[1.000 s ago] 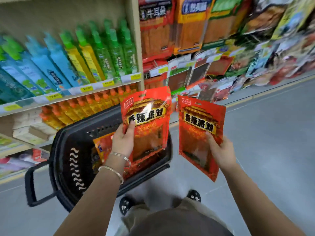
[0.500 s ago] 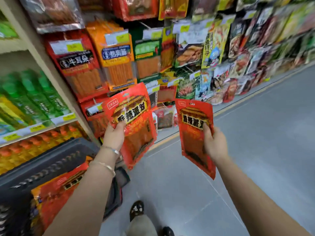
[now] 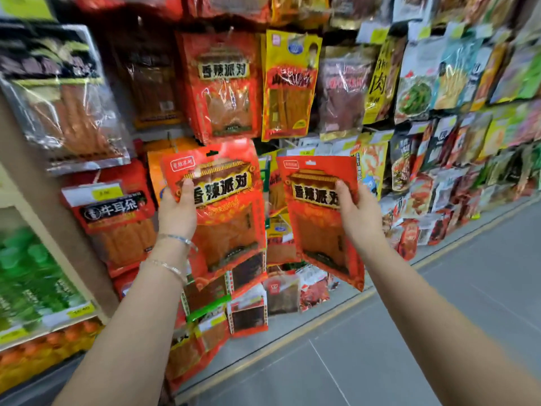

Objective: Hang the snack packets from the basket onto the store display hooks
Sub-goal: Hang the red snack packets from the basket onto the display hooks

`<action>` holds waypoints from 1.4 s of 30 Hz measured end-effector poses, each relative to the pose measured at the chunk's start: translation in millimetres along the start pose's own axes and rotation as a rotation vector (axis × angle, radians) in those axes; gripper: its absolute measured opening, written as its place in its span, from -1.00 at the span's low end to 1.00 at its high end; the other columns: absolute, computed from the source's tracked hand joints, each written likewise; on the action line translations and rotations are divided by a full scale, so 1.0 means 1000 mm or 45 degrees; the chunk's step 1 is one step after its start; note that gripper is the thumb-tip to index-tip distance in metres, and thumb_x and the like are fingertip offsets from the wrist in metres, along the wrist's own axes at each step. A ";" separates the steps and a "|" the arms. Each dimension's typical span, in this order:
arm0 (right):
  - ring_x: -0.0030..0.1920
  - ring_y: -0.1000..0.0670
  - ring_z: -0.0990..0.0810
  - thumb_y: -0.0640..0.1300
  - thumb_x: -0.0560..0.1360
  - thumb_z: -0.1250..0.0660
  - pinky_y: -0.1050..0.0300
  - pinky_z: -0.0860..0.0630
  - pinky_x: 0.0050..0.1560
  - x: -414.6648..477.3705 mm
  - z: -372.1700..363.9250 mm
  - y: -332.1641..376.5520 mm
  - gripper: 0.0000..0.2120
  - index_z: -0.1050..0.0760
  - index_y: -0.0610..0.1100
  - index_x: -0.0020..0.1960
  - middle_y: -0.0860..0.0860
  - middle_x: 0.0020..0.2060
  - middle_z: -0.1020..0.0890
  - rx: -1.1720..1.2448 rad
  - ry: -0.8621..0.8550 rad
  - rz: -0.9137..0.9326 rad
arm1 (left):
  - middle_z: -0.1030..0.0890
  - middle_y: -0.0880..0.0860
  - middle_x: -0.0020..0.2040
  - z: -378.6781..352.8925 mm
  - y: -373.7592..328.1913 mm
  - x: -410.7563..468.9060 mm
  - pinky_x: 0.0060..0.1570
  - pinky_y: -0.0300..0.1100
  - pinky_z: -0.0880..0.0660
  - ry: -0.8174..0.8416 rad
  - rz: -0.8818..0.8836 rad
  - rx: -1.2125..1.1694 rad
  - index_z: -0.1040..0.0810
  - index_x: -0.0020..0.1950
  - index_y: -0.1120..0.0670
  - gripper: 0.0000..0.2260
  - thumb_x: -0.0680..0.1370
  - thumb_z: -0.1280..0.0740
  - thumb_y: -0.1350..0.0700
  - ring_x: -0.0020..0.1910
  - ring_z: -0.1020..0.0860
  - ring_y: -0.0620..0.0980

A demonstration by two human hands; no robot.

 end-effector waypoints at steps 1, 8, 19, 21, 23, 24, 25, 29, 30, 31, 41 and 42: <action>-0.35 0.26 -0.45 0.07 0.59 -0.16 0.41 -0.28 -0.39 0.017 -0.005 0.004 -0.82 -0.41 0.10 -0.16 0.18 -0.37 -0.46 0.018 0.001 0.015 | -0.45 0.07 0.33 -0.004 -0.006 0.012 0.28 -0.15 -0.27 -0.013 0.003 -0.011 -0.34 0.40 0.11 -0.53 0.58 -0.17 -0.13 0.31 -0.40 0.10; -0.33 0.14 -0.41 -0.04 0.58 -0.22 0.23 -0.29 -0.32 0.121 -0.038 0.049 -0.78 -0.51 -0.16 -0.11 0.02 -0.32 -0.53 0.206 -0.058 0.209 | -0.57 0.00 0.03 0.001 -0.072 0.073 0.08 -0.17 -0.39 -0.183 -0.179 -0.146 -0.53 0.06 0.00 -0.75 0.55 -0.25 -0.13 0.07 -0.52 -0.01; -0.32 0.30 -0.45 -0.04 0.57 -0.24 0.28 -0.37 -0.24 0.233 -0.120 0.108 -0.89 -0.50 -0.02 -0.09 0.11 -0.27 -0.54 0.583 0.052 0.277 | -0.61 -0.27 -0.40 0.003 -0.081 0.116 -0.43 -0.38 -0.46 -0.321 -0.151 -0.266 -0.59 -0.28 -0.06 -0.72 0.47 -0.31 -0.21 -0.38 -0.57 -0.34; -0.27 0.17 -0.48 -0.03 0.56 -0.24 0.17 -0.40 -0.17 0.247 -0.138 0.112 -0.87 -0.51 -0.02 -0.11 0.09 -0.27 -0.55 0.666 0.110 0.223 | -0.58 -0.34 -0.43 -0.002 -0.086 0.120 -0.47 -0.38 -0.45 -0.328 -0.154 -0.275 -0.62 -0.32 -0.14 -0.75 0.47 -0.31 -0.22 -0.42 -0.55 -0.39; -0.27 0.16 -0.49 -0.02 0.55 -0.26 0.18 -0.42 -0.19 0.260 -0.154 0.114 -0.85 -0.52 -0.02 -0.16 0.12 -0.27 -0.55 0.760 0.162 0.154 | -0.59 -0.33 -0.41 -0.008 -0.092 0.126 -0.41 -0.29 -0.48 -0.297 -0.162 -0.253 -0.59 -0.36 -0.33 -0.80 0.46 -0.29 -0.24 -0.40 -0.57 -0.34; -0.28 0.18 -0.48 -0.01 0.54 -0.26 0.23 -0.41 -0.22 0.266 -0.162 0.114 -0.84 -0.51 0.00 -0.19 0.13 -0.28 -0.54 0.788 0.185 0.127 | -0.61 -0.30 -0.38 -0.010 -0.094 0.131 -0.34 -0.22 -0.51 -0.288 -0.166 -0.254 -0.58 -0.35 -0.35 -0.81 0.45 -0.29 -0.26 -0.36 -0.60 -0.29; -0.30 0.20 -0.46 -0.01 0.54 -0.27 0.28 -0.40 -0.27 0.270 -0.168 0.114 -0.83 -0.50 0.00 -0.21 0.14 -0.30 -0.52 0.806 0.204 0.103 | -0.64 -0.26 -0.34 -0.012 -0.094 0.136 -0.25 -0.16 -0.54 -0.284 -0.171 -0.262 -0.61 -0.33 -0.30 -0.81 0.44 -0.29 -0.27 -0.30 -0.63 -0.22; -0.25 0.12 -0.44 -0.02 0.54 -0.27 0.23 -0.37 -0.26 0.285 -0.188 0.114 -0.84 -0.52 -0.04 -0.18 0.09 -0.28 -0.51 0.830 0.255 0.060 | -0.67 -0.21 -0.25 -0.018 -0.097 0.149 -0.11 -0.09 -0.57 -0.285 -0.177 -0.263 -0.62 -0.28 -0.29 -0.82 0.39 -0.30 -0.30 -0.16 -0.66 -0.09; -0.18 0.09 -0.46 -0.03 0.55 -0.27 0.17 -0.38 -0.19 0.288 -0.191 0.114 -0.85 -0.52 -0.07 -0.15 0.05 -0.24 -0.53 0.832 0.260 0.059 | -0.67 -0.22 -0.26 -0.020 -0.097 0.151 -0.15 -0.12 -0.57 -0.290 -0.181 -0.262 -0.61 -0.28 -0.32 -0.84 0.40 -0.30 -0.30 -0.19 -0.66 -0.13; -0.14 0.07 -0.46 -0.04 0.55 -0.27 0.12 -0.40 -0.12 0.290 -0.193 0.114 -0.85 -0.53 -0.08 -0.12 0.00 -0.19 -0.56 0.830 0.267 0.062 | -0.66 -0.24 -0.27 -0.021 -0.098 0.152 -0.21 -0.17 -0.55 -0.292 -0.187 -0.255 -0.61 -0.29 -0.33 -0.84 0.42 -0.29 -0.28 -0.24 -0.65 -0.18; -0.34 0.08 -0.38 -0.06 0.51 -0.27 0.14 -0.28 -0.24 0.311 -0.208 0.111 -0.86 -0.51 -0.11 -0.16 0.04 -0.36 -0.44 0.737 0.339 0.103 | -0.69 -0.15 -0.21 -0.028 -0.102 0.167 0.00 0.03 -0.57 -0.297 -0.188 -0.256 -0.62 -0.28 -0.30 -0.82 0.37 -0.30 -0.32 -0.13 -0.66 -0.06; -0.31 0.07 -0.40 -0.07 0.51 -0.27 0.15 -0.29 -0.22 0.312 -0.211 0.108 -0.84 -0.54 -0.15 -0.12 0.04 -0.34 -0.46 0.736 0.340 0.096 | -0.69 -0.13 -0.19 -0.029 -0.104 0.169 0.02 0.05 -0.57 -0.293 -0.188 -0.261 -0.63 -0.27 -0.28 -0.81 0.37 -0.30 -0.32 -0.12 -0.66 -0.05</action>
Point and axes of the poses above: each hand's wrist, its own x-axis towards the middle knuckle, its own z-axis out of the back of the hand, y = z × x, the point moved 10 cm from there along x, towards the middle knuckle
